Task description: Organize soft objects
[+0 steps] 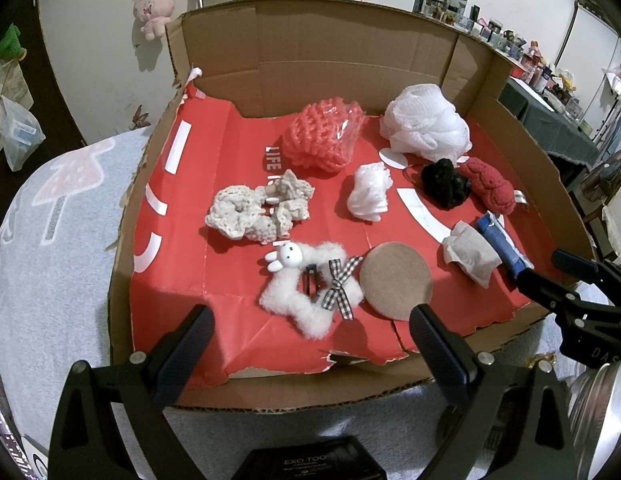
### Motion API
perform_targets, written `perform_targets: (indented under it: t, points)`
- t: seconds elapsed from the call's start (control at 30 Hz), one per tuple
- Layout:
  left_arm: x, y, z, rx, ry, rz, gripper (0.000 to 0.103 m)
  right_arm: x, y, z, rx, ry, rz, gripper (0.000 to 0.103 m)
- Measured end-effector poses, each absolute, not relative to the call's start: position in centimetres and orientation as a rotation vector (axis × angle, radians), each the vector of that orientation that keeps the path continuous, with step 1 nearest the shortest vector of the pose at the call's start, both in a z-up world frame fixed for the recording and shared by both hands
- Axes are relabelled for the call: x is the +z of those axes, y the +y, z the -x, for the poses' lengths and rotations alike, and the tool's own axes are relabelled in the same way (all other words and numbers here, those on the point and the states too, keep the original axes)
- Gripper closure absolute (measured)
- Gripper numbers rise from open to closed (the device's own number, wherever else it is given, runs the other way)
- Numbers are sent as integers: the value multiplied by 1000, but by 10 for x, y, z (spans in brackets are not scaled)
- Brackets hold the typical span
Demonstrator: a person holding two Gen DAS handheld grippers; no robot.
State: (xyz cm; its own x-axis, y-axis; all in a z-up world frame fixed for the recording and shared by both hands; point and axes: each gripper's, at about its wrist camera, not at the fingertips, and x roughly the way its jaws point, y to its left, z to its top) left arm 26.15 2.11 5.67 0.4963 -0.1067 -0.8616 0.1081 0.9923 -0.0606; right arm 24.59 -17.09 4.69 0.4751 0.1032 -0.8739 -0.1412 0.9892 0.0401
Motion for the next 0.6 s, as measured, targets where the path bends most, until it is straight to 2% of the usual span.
perform_targets:
  t: [0.6]
  points:
    - [57, 22, -261, -134, 1045, 6, 3, 46, -171, -244, 150, 1062, 39, 27]
